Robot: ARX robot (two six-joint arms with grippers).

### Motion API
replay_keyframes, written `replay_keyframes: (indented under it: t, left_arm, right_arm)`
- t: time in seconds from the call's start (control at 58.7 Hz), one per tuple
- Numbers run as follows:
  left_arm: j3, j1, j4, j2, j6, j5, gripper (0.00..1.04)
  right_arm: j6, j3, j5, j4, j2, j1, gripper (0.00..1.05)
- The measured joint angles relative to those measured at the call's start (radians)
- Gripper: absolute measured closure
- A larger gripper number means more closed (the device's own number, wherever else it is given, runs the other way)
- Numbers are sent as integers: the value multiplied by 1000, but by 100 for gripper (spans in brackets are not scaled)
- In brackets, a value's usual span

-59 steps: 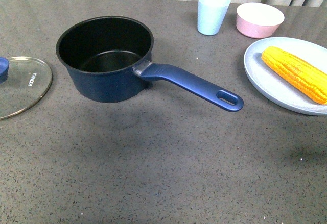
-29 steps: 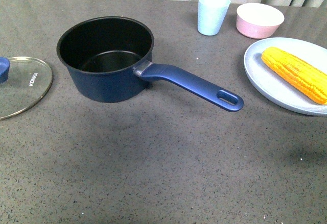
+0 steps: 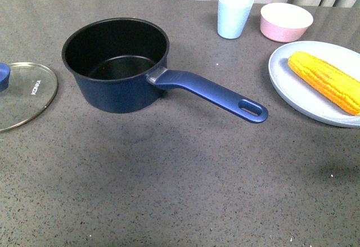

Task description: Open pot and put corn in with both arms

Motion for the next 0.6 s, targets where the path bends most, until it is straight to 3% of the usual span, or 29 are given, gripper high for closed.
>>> replay_keyframes:
  t: [0.034,0.119,0.187,0.375,0.596]
  left_arm:
    - [0,0,0,0,0,0,59]
    - [0,0,0,0,0,0,45]
    - [0,0,0,0,0,0,34]
    - [0,0,0,0,2,0,7]
    - [0,0,0,0,3,0,9]
  right_arm:
    - [10,6,-18,-18,12,-4,9]
    - [34,144,-184,-333,225,-84,9]
    - [23,204,-241,-426,375,-143,9]
    - [-96,303,-320,-236,679,-284,9]
    - [-261,455,-329,45,1085,-304,9]
